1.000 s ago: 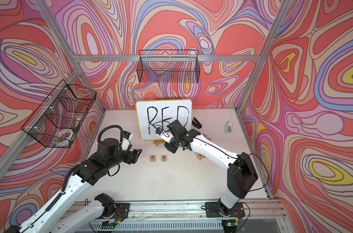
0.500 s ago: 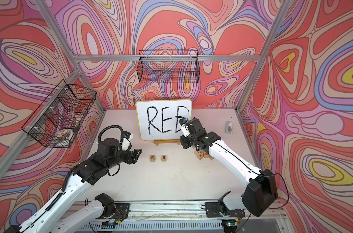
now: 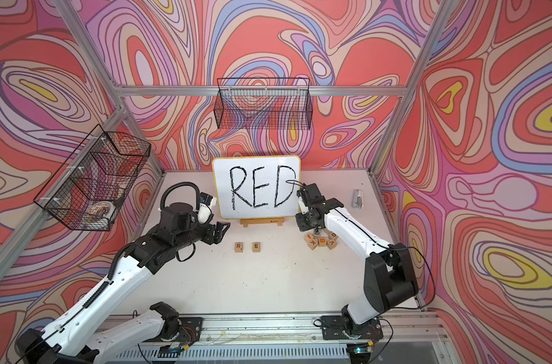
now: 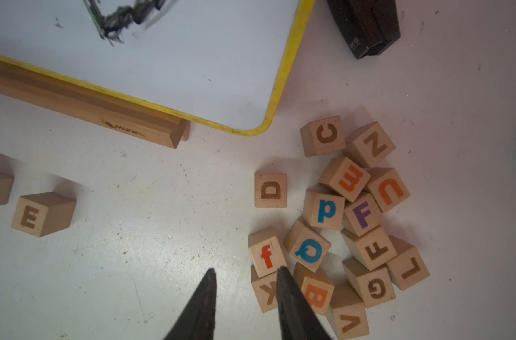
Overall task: Assemble the uppercase word "red" with letter blocks
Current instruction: Pick up the letter block from the center of the board.
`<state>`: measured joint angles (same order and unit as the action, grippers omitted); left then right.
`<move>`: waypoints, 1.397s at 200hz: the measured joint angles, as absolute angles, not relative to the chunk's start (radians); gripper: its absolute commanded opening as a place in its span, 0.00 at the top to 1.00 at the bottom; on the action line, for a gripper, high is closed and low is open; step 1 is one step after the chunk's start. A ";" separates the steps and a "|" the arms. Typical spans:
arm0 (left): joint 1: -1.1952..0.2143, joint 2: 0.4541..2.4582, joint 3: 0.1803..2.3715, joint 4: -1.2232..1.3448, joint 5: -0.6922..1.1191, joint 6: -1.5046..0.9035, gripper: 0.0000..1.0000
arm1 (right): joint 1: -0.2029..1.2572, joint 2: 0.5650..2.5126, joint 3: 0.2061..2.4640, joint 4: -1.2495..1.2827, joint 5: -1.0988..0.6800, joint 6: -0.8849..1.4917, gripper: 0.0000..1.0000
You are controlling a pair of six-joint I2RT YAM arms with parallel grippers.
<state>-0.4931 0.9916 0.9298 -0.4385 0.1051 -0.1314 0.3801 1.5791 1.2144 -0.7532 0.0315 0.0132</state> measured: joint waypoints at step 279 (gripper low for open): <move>-0.493 0.951 0.883 -0.420 0.096 -0.082 0.21 | 0.319 1.700 1.106 -0.451 -0.005 -0.005 0.58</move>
